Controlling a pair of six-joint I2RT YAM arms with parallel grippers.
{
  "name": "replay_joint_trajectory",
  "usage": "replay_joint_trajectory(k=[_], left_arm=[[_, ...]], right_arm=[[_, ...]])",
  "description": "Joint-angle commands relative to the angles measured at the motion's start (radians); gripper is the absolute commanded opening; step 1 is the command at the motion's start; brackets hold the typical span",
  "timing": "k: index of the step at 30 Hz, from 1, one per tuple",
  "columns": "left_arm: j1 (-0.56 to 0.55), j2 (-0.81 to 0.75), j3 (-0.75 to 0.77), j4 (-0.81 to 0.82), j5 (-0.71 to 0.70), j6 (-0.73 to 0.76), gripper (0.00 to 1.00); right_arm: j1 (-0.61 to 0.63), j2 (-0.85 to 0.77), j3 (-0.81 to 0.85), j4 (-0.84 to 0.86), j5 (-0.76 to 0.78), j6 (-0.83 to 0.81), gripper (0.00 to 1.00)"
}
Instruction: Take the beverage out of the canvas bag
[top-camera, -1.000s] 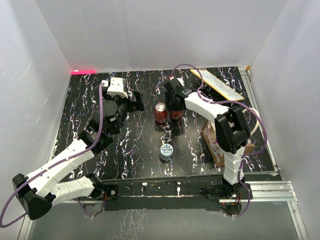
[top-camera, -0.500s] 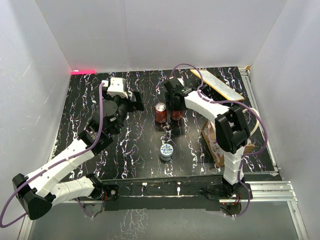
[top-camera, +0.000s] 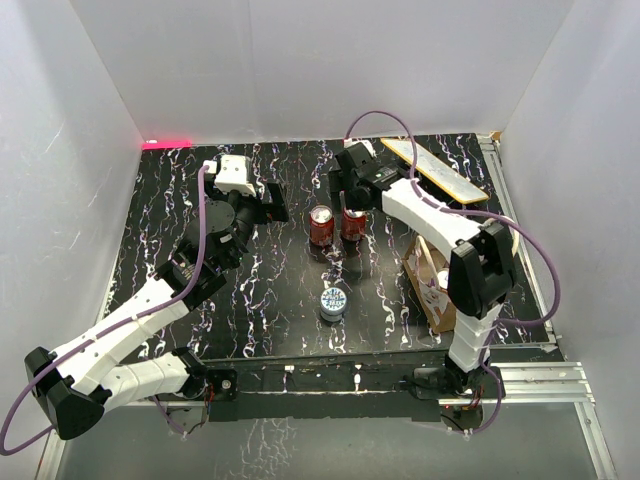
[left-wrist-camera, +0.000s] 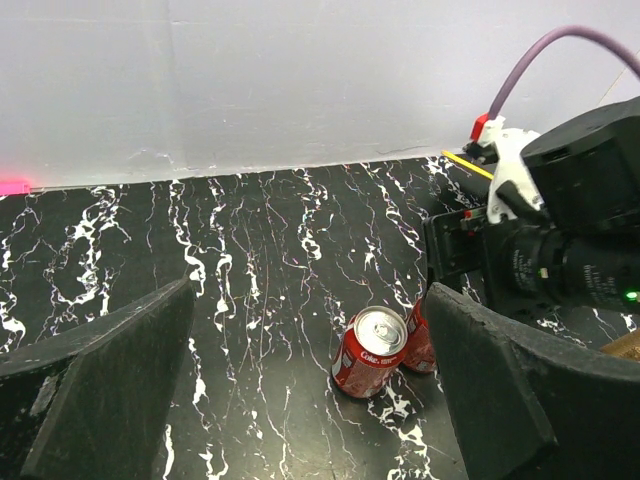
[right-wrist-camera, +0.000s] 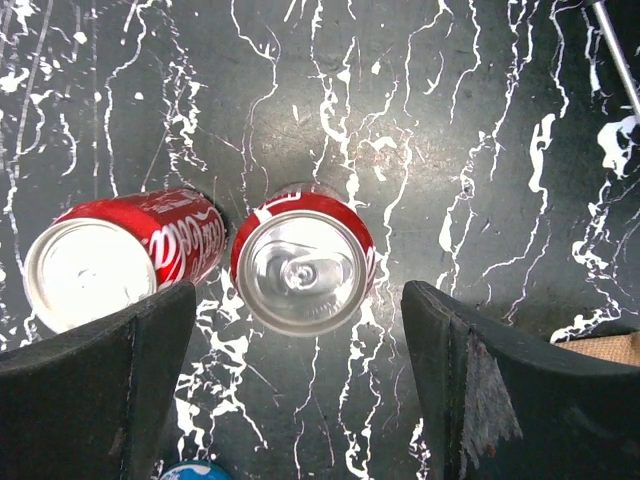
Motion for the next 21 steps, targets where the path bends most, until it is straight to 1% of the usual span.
replay_joint_trajectory(k=[1,5,9,13,16,18,19,21], left_arm=[[-0.003,-0.014,0.011,0.016,0.000,-0.003,0.97],[-0.002,-0.019,0.011,0.017,-0.003,-0.002,0.97],[-0.002,-0.023,0.011,0.017,-0.003,-0.002,0.97],[-0.002,-0.016,0.012,0.016,0.000,-0.007,0.97],[-0.003,-0.012,0.012,0.013,0.009,-0.013,0.97],[-0.002,-0.010,0.013,0.011,0.010,-0.016,0.97],[-0.002,-0.008,0.013,0.010,0.010,-0.016,0.97],[-0.002,-0.003,0.013,0.009,0.008,-0.017,0.97]], right_arm=[[0.003,-0.107,0.001,0.013,0.015,-0.013,0.88],[0.003,-0.254,-0.068,-0.025,0.036,-0.037,0.88],[0.003,-0.422,-0.177,-0.068,0.103,-0.034,0.88],[0.001,-0.603,-0.270,-0.102,0.245,0.019,0.88],[-0.014,-0.690,-0.326,-0.126,0.397,0.061,0.90],[-0.072,-0.718,-0.343,-0.162,0.458,0.093,0.90],[-0.113,-0.727,-0.350,-0.171,0.461,0.106,0.89],[-0.217,-0.742,-0.375,-0.165,0.417,0.103,0.89]])
